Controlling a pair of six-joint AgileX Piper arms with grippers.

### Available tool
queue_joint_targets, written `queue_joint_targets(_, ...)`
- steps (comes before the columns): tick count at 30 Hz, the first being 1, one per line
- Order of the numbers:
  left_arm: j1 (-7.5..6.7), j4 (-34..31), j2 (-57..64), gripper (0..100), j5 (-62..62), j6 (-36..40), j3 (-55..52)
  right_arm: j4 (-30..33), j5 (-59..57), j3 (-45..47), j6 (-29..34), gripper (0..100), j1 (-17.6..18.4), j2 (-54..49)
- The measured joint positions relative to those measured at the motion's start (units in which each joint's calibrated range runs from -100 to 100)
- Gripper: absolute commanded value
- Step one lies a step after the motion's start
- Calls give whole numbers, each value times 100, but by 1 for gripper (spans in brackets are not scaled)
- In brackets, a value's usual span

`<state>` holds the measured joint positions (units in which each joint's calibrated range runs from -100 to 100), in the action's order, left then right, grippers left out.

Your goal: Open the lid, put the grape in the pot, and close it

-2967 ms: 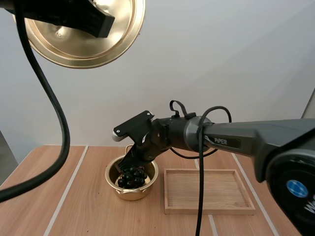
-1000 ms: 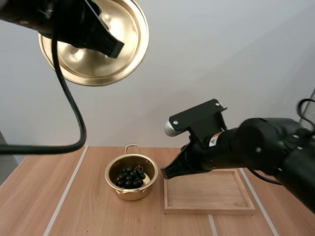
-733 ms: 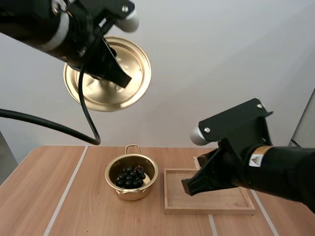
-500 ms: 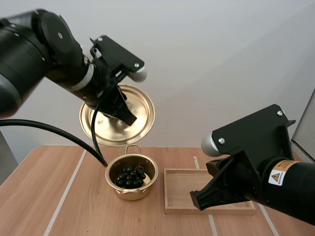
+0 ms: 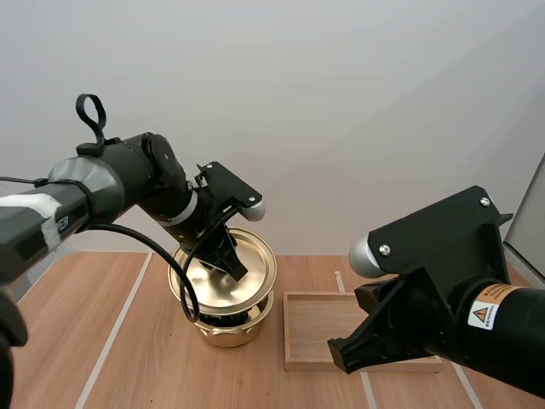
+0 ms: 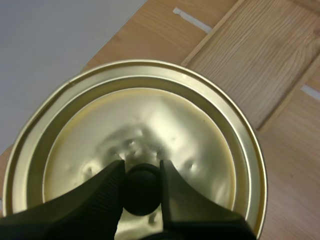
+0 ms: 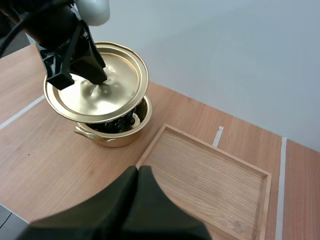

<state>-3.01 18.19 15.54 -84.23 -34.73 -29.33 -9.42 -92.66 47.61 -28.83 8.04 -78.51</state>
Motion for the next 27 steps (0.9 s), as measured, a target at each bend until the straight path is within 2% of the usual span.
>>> queue_joint_targets(13,0,135,-1198,0,975,-256,0,0,-18,0,0,0,0,0)
queue_joint_targets(27,0,148,-1630,0,1069,-287,0,0,-18,0,0,0,0,0)
